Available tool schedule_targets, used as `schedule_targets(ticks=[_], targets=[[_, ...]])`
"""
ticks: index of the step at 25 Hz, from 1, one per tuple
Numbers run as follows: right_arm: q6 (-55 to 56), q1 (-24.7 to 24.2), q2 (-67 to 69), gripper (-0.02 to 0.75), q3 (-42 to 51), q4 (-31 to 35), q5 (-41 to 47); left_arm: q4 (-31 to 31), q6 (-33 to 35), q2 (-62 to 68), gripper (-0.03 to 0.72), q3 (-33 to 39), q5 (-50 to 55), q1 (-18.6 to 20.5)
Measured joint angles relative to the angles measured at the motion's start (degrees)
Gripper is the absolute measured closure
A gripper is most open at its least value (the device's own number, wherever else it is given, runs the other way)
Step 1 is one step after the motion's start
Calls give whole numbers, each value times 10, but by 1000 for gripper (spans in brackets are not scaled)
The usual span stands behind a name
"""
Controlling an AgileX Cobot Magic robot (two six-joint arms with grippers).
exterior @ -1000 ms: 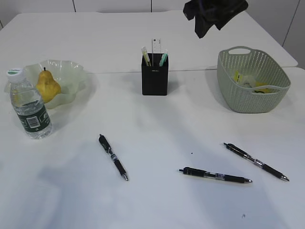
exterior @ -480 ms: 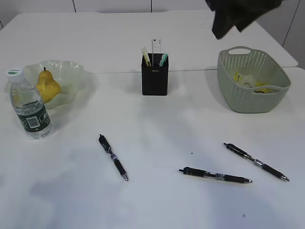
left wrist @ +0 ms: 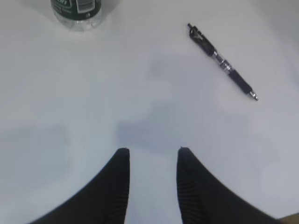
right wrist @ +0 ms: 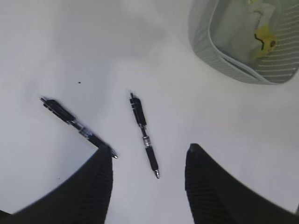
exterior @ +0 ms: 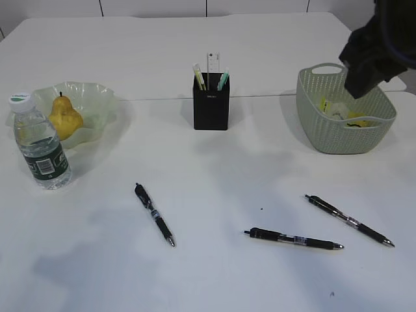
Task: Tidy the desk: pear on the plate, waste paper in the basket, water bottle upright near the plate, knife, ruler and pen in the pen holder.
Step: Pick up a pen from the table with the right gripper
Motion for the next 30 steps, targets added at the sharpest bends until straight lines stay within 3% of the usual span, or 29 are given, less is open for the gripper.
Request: schedule_targets(ticks=[9, 22, 30], targets=[[-9, 0, 2, 331, 59, -62, -18, 1, 0, -1, 447, 0, 76, 0], [-15, 0, 129, 331, 92, -62, -90, -3, 1, -1, 449, 0, 90, 0], [-10, 0, 138, 332, 92, -43, -111, 0, 7, -1, 449, 0, 105, 0]])
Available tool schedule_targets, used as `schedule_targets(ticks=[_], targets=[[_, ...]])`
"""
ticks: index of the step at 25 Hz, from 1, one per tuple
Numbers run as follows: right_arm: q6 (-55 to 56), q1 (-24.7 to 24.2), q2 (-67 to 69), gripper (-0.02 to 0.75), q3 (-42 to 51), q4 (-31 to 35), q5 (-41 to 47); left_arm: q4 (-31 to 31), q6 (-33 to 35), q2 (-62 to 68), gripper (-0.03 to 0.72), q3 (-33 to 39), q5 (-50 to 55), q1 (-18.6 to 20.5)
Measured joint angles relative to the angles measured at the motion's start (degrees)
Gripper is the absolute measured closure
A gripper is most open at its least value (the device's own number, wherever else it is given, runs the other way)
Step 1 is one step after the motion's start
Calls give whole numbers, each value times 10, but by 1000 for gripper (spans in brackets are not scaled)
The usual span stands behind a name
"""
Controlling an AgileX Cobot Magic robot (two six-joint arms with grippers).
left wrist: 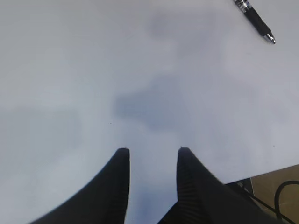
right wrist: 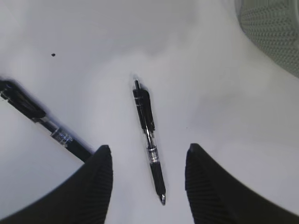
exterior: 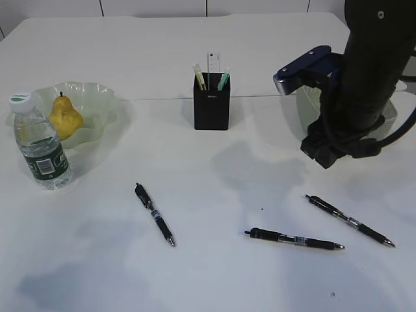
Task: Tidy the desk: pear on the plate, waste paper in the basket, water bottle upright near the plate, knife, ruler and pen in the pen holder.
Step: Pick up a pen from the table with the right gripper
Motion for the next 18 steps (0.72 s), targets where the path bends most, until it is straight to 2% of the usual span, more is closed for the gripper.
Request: schedule_targets(ticks=[4, 7, 9, 14, 18], targets=[[-58, -2, 0, 331, 0, 47, -15, 1, 13, 0, 449, 0, 0, 0], [-119, -20, 0, 331, 0, 116, -15, 2, 17, 0, 449, 0, 0, 0], [-142, -38, 0, 331, 0, 137, -13, 5, 19, 0, 449, 0, 0, 0], [-165, -85, 0, 332, 1, 163, -11, 12, 20, 0, 449, 0, 0, 0], [-176, -91, 0, 330, 25, 169, -16, 16, 21, 0, 449, 0, 0, 0]])
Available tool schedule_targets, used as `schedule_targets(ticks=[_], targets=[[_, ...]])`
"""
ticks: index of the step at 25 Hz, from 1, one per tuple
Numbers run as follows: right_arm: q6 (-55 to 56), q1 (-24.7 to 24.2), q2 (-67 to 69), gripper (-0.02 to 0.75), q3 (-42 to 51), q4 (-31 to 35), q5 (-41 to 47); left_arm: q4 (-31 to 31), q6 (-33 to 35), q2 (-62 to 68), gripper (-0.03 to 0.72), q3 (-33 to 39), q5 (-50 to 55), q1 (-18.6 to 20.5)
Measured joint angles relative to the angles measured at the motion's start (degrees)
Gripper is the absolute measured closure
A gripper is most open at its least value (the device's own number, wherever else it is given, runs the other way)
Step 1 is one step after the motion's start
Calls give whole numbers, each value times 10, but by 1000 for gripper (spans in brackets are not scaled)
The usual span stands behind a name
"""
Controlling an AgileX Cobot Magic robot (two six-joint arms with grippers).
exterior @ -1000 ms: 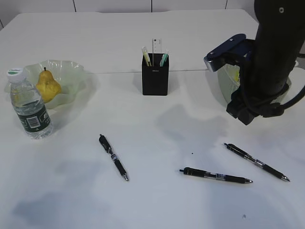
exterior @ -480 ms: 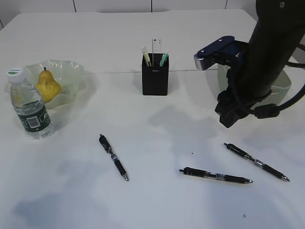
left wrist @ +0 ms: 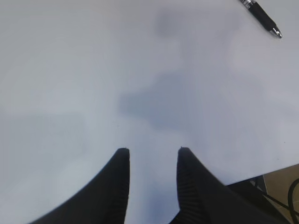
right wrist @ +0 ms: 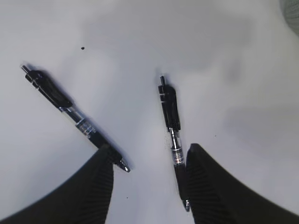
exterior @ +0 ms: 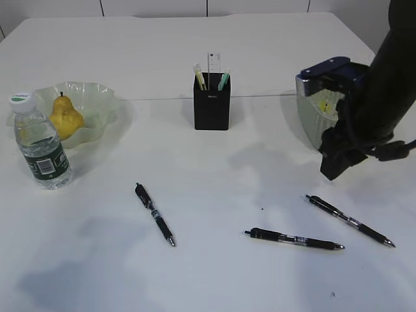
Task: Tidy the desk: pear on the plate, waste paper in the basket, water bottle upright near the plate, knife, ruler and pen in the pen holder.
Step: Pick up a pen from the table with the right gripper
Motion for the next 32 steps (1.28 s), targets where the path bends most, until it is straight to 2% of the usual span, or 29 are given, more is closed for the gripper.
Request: schedule_targets(ticks=[6, 16, 22, 32], targets=[[-37, 0, 1, 330, 41, -2, -24, 1, 0, 0, 449, 0, -1, 0], [-47, -9, 70, 330, 42, -23, -30, 2, 0, 0, 449, 0, 10, 0], [-53, -36, 101, 330, 32, -23, -37, 6, 0, 0, 449, 0, 14, 0], [-88, -36, 149, 330, -27, -5, -19, 8, 0, -1, 449, 0, 14, 0]])
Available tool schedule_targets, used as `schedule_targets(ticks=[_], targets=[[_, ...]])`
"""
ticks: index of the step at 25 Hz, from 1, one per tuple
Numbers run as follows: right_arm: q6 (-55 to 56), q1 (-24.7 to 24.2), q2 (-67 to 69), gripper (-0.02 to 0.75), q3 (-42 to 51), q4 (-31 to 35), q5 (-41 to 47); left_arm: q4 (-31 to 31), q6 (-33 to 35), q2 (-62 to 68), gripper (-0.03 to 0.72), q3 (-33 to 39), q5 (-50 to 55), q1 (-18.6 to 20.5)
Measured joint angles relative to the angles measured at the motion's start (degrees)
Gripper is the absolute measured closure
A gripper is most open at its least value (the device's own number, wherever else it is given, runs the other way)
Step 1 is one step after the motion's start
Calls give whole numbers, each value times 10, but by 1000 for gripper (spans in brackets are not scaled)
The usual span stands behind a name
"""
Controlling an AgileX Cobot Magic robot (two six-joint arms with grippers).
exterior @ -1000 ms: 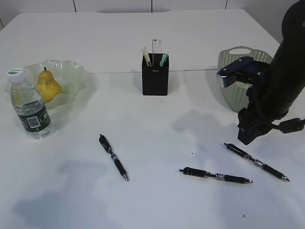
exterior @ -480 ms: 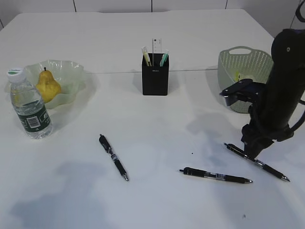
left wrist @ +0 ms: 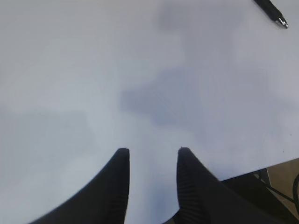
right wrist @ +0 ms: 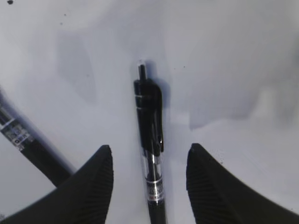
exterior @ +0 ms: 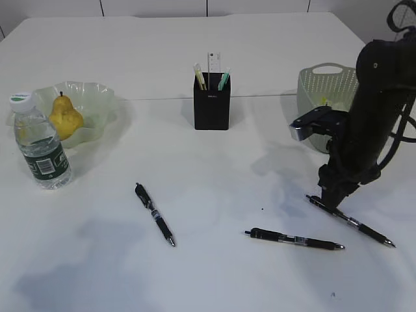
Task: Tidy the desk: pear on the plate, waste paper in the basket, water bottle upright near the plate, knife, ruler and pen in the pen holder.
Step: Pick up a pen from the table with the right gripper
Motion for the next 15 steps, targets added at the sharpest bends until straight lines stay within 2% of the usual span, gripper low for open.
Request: schedule_targets(ticks=[15], targets=[[-16, 0, 29, 330, -10, 3, 11, 0, 1, 0, 449, 0, 0, 0]])
